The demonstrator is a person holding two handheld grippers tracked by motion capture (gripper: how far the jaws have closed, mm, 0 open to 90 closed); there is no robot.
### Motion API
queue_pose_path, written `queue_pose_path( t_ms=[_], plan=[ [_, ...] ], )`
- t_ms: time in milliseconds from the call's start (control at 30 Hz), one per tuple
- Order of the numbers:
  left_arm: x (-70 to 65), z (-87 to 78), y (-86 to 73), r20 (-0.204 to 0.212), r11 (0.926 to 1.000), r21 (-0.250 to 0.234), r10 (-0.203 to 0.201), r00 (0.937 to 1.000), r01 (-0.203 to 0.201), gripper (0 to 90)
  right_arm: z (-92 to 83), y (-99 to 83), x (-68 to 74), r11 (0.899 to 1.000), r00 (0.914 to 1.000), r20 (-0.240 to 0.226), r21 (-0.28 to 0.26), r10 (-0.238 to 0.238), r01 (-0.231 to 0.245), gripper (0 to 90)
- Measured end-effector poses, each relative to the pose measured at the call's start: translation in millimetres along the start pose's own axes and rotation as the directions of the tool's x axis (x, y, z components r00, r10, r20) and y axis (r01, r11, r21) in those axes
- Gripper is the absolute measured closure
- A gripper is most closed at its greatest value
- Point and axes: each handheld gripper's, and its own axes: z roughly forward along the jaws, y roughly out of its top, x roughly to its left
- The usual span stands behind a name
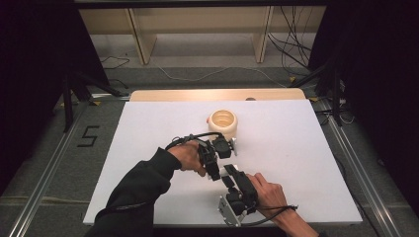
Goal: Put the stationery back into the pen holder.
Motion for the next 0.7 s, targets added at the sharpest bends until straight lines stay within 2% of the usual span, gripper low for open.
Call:
queue_pose_path(
  t_ms=[33, 67, 133, 167, 700],
  plan=[
    [0.2, 0.1, 0.2, 0.001, 1.0, 0.001, 0.0, 1.0, 0.0, 66.6, -0.1, 0.0, -0.2, 1.0, 0.9999, -0.013, 0.004, -0.003, 0.003, 54.6],
    [0.3, 0.1, 0.4, 0.003, 1.0, 0.002, 0.0, 1.0, 0.0, 66.6, -0.1, 0.4, 0.8, 1.0, 1.0, -0.005, 0.007, 0.004, -0.004, 55.5],
    [0.3, -0.1, 0.8, 0.007, 1.0, 0.002, -0.002, 1.0, 0.002, 66.6, 0.0, 0.1, 0.2, 0.999, 0.9993, 0.018, 0.011, -0.033, 0.032, 57.6],
    [0.2, -0.2, 1.0, 0.006, 1.0, 0.003, -0.001, 1.0, 0.001, 66.6, 1.0, 0.1, -0.4, 0.999, 0.9992, 0.002, 0.003, -0.041, 0.041, 58.7],
    [-0.2, -1.7, 3.7, 0.009, 0.9999, 0.013, -0.003, 1.0, 0.003, 66.6, 2.2, 1.7, 3.6, 0.997, 0.9971, 0.019, 0.003, -0.074, 0.074, 67.7]
  ],
)
